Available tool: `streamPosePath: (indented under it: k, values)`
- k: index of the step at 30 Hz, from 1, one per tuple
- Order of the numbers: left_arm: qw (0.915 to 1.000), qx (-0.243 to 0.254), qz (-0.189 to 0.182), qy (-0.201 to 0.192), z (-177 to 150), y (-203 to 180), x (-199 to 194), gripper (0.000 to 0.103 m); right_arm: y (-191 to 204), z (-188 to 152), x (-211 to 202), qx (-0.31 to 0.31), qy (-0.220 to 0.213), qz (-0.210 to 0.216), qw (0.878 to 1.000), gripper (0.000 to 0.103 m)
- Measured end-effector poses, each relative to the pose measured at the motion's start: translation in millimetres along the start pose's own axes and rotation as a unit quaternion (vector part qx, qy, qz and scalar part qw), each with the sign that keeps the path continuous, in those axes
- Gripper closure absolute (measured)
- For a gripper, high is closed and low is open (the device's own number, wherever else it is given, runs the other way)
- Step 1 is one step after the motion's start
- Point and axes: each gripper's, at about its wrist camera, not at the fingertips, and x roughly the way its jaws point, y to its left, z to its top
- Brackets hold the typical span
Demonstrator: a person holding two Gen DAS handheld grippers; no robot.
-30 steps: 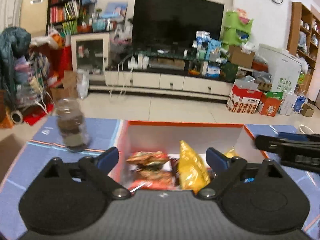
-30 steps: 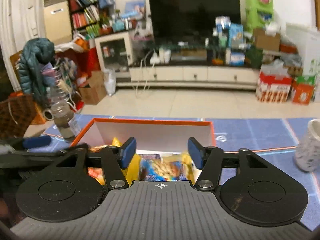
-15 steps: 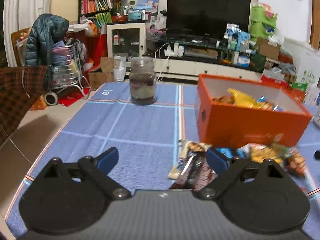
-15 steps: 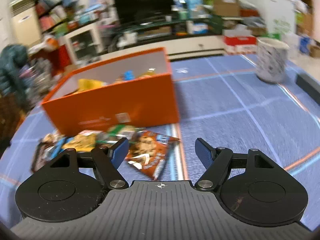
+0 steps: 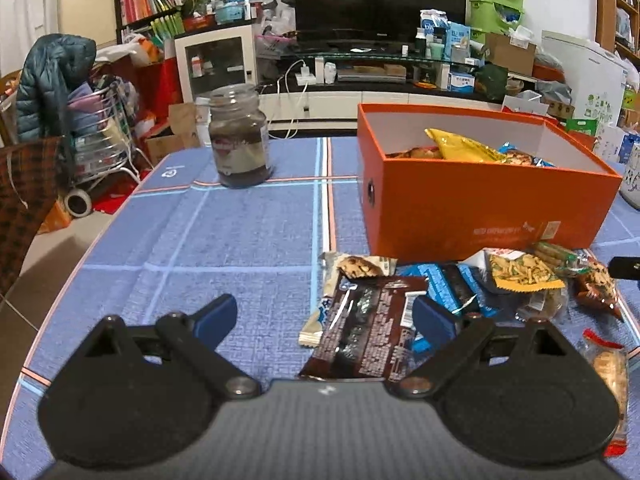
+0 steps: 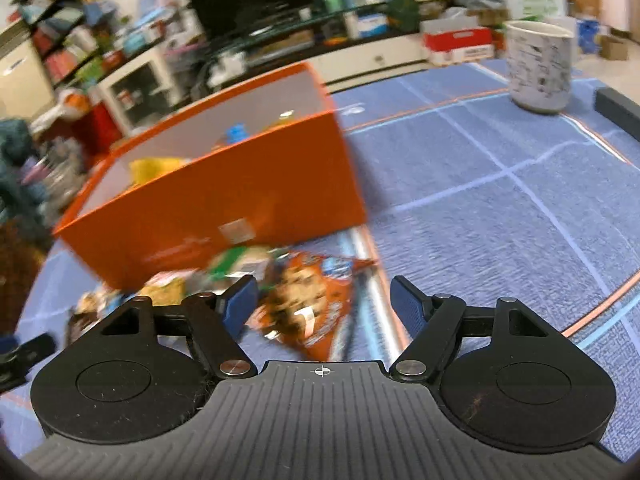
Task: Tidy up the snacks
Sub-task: 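Move the right tool to the brown cookie pack while the left tool moves to the dark chocolate pack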
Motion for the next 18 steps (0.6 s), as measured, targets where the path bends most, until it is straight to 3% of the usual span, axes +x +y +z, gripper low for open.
streamPosePath:
  k: [2, 9, 12, 18]
  values:
    - [0.9999, 0.001, 0.008, 0.007, 0.2, -0.8, 4.0, 0.009, 3.4, -6.4, -4.3, -0.018, -0.002, -0.003, 1.0, 0.032]
    - [1.0, -0.002, 0.001, 0.007, 1.0, -5.3, 2.7, 0.008, 2.3, -10.3, 3.5, -0.019, 0.004, -0.015, 1.0, 0.034]
    - [0.9999, 0.003, 0.007, 0.009, 0.4, -7.3, 3.9, 0.007, 8.0, -13.6, -2.5, -0.047, -0.009, -0.022, 0.999, 0.033]
    - [1.0, 0.005, 0.001, 0.003, 1.1, -13.1, 1.4, 0.007, 4.8, -8.5, 19.2, -0.016, 0.002, -0.046, 0.999, 0.032]
